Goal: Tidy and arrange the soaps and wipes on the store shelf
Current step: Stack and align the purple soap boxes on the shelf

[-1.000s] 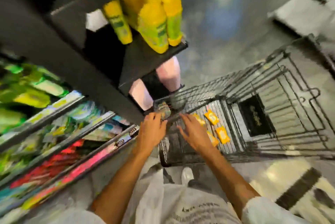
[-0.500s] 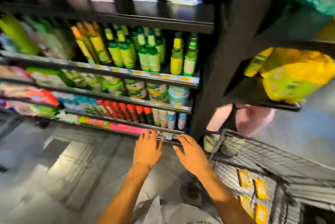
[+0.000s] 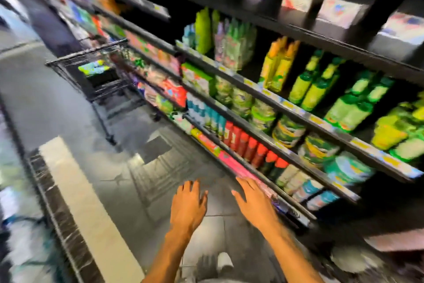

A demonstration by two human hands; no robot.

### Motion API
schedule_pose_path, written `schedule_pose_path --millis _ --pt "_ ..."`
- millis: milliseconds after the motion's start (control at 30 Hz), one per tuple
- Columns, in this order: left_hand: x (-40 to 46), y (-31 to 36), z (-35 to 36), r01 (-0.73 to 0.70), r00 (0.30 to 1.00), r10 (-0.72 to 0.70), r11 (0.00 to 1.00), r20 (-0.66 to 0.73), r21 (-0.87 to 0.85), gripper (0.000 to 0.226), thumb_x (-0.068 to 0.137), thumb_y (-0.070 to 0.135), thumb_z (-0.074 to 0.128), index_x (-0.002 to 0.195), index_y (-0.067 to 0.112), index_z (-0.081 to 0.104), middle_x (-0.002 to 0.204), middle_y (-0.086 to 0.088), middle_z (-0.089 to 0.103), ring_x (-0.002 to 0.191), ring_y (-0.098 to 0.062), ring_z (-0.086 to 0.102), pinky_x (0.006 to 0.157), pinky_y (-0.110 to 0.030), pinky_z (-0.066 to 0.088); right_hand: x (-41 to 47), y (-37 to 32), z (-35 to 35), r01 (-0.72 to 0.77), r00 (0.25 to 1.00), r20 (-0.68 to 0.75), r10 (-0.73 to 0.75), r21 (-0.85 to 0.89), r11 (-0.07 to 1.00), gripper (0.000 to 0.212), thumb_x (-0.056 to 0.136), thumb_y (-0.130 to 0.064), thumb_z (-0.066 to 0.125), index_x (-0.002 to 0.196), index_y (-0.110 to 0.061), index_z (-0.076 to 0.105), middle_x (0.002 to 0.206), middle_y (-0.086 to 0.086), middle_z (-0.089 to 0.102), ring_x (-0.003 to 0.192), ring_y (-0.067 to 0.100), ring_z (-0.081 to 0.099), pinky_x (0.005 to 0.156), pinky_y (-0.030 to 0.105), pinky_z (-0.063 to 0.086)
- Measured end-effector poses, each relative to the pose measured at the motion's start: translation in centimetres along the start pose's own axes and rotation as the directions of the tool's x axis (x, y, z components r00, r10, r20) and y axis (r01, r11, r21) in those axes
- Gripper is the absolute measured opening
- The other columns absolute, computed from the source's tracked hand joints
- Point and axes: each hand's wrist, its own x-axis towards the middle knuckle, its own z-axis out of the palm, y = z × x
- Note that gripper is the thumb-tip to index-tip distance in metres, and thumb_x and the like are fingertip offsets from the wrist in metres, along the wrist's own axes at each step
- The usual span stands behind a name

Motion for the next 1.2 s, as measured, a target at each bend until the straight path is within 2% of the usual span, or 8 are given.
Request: schedule_pose_path --millis 233,467,633,733,800,900,1100,1200 --pt "8.1 -4.1 -2.8 0.097 0.994 -0.097 0.995 0.04 0.001 0.051 0.109 0.049 0.036 0.15 0.019 0.045 0.143 -0.006 0.052 0.13 -0.03 0.049 0.103 -0.042 0.045 10.1 -3.0 2.2 0.025 0.995 0.102 -0.024 -0.009 1.0 0.058 0.106 -0.045 0.052 0.157 -0.018 0.043 0.16 0.003 0.043 0.148 0.022 0.04 0.121 0.033 0.032" --pt "21.4 -6.0 -6.9 0.073 0.997 -0.072 0.997 -0.019 0.03 0.049 0.107 0.047 0.042 0.145 0.016 0.05 0.136 -0.008 0.057 0.125 -0.031 0.053 0.102 -0.042 0.046 21.8 -3.8 1.6 0.006 0.992 0.127 -0.007 0.014 1.0 0.059 0.104 -0.049 0.054 0.155 -0.02 0.047 0.157 0.002 0.048 0.144 0.022 0.046 0.118 0.036 0.039" --pt "29.9 -6.8 -8.5 0.071 0.997 -0.07 0.997 -0.034 0.023 0.053 0.108 0.048 0.041 0.149 0.016 0.049 0.139 -0.007 0.056 0.128 -0.03 0.052 0.107 -0.042 0.045 30.1 -5.3 -0.6 0.02 0.998 0.065 -0.023 0.047 0.999 0.053 0.102 -0.046 0.058 0.146 -0.017 0.056 0.146 0.0 0.056 0.133 0.022 0.056 0.112 0.035 0.045" --pt "33.4 -6.9 -8.9 0.061 0.998 -0.061 0.998 -0.005 0.002 0.054 0.108 0.049 0.039 0.152 0.019 0.045 0.142 -0.004 0.054 0.131 -0.028 0.049 0.109 -0.039 0.043 34.0 -7.3 -3.3 0.043 0.999 0.017 -0.044 0.058 0.997 0.052 0.104 -0.041 0.057 0.151 -0.019 0.051 0.153 -0.003 0.049 0.14 0.018 0.048 0.116 0.029 0.037" --pt "36.2 -7.1 -9.5 0.038 0.999 -0.038 0.999 -0.003 -0.007 0.052 0.108 0.049 0.039 0.15 0.021 0.047 0.14 -0.002 0.054 0.128 -0.026 0.05 0.106 -0.038 0.044 36.7 -8.4 -5.0 0.042 0.998 -0.041 -0.04 0.057 0.997 0.051 0.106 -0.04 0.054 0.153 -0.02 0.049 0.155 -0.006 0.046 0.141 0.015 0.046 0.114 0.025 0.035" --pt "41.1 -7.3 -11.1 -0.054 0.995 0.049 0.997 -0.088 -0.05 0.048 0.106 0.047 0.044 0.143 0.019 0.055 0.131 -0.002 0.059 0.12 -0.028 0.056 0.098 -0.039 0.05 40.3 -10.1 -8.0 0.057 0.979 -0.2 -0.043 0.066 0.996 0.047 0.104 -0.045 0.052 0.146 -0.025 0.056 0.145 -0.011 0.055 0.131 0.014 0.056 0.108 0.027 0.044" --pt "51.4 -5.9 -18.0 -0.383 0.897 0.33 0.912 -0.294 -0.144 0.048 0.105 0.043 0.046 0.139 0.012 0.059 0.121 -0.006 0.06 0.11 -0.03 0.059 0.092 -0.045 0.052 45.3 -15.9 -15.9 0.101 0.799 -0.591 -0.11 -0.047 0.994 0.043 0.104 -0.045 0.045 0.131 -0.02 0.068 0.13 -0.004 0.066 0.121 0.018 0.061 0.106 0.03 0.045" --pt "55.7 -4.0 -23.3 -0.58 0.768 0.489 0.805 -0.413 -0.125 0.045 0.106 0.037 0.049 0.137 0.007 0.06 0.128 -0.009 0.059 0.118 -0.031 0.058 0.101 -0.045 0.049 46.7 -18.5 -19.8 0.154 0.598 -0.77 -0.222 -0.162 0.975 0.028 0.103 -0.023 0.059 0.122 -0.007 0.073 0.121 0.006 0.07 0.114 0.027 0.066 0.104 0.045 0.052"
